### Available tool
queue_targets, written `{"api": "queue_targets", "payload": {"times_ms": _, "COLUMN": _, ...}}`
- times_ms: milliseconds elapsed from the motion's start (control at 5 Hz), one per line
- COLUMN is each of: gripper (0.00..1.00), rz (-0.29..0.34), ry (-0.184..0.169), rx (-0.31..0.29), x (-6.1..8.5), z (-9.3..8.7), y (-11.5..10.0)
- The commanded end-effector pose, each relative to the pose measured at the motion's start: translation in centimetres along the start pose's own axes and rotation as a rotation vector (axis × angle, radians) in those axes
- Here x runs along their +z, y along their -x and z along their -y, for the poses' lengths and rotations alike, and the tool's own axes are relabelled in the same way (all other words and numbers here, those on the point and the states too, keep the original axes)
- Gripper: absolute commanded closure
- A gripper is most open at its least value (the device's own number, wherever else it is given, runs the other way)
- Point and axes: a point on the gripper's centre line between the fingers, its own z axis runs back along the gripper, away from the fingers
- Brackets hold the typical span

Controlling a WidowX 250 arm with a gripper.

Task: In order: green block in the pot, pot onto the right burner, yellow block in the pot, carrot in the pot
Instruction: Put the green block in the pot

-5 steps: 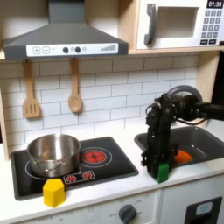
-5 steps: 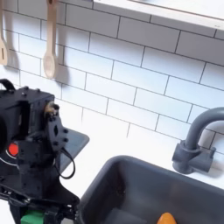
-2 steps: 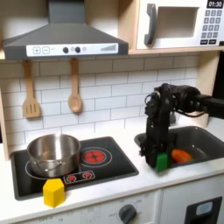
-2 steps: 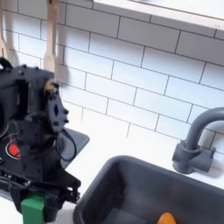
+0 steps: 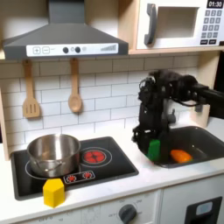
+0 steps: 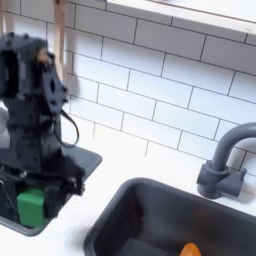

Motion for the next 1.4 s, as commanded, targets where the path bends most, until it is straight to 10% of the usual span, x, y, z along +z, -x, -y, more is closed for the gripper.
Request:
{"api": "queue_targets", "payload": {"times_ms": 0, "gripper": 1.0, "rz": 0.018, "ry": -0.009, "rx": 0.039, "x": 0.7, "z": -1.4, "y": -2.1}}
{"api": "queue_targets", "payload": {"times_ms": 1200, "gripper": 1.0, "rz": 0.115, "ry": -0.037, "rx": 0.147, "x": 2.6, "z": -4.6, "y": -7.7}}
